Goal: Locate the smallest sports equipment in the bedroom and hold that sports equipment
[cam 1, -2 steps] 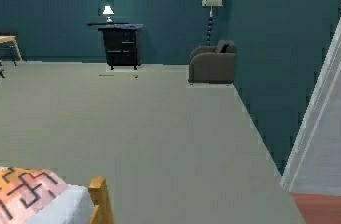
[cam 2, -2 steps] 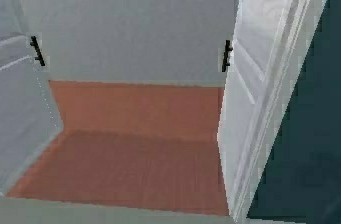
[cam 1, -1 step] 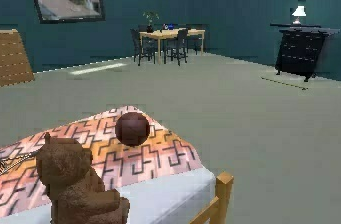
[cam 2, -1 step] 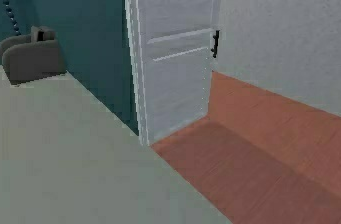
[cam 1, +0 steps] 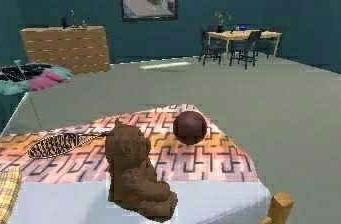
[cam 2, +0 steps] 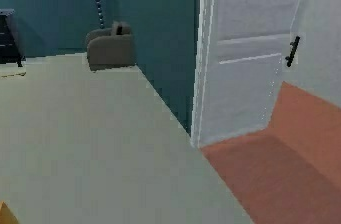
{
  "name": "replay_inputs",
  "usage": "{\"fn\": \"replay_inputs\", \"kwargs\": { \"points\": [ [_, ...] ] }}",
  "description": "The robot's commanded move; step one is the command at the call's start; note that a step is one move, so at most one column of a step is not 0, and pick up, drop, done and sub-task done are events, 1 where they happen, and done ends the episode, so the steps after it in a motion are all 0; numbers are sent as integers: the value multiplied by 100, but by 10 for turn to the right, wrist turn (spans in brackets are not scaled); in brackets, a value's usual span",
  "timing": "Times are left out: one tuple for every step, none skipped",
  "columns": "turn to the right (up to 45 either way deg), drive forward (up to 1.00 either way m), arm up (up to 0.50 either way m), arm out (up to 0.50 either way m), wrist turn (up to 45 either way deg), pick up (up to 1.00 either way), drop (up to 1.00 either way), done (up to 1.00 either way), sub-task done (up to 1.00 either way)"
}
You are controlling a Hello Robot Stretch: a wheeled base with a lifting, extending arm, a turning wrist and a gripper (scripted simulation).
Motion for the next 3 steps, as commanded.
{"fn": "replay_inputs", "kwargs": {
  "points": [
    [0,25,0,0,0,0,0,0,0],
    [-450,0,0,0,0,0,0,0,0],
    [-330,0,0,0,0,0,0,0,0]
  ]
}}
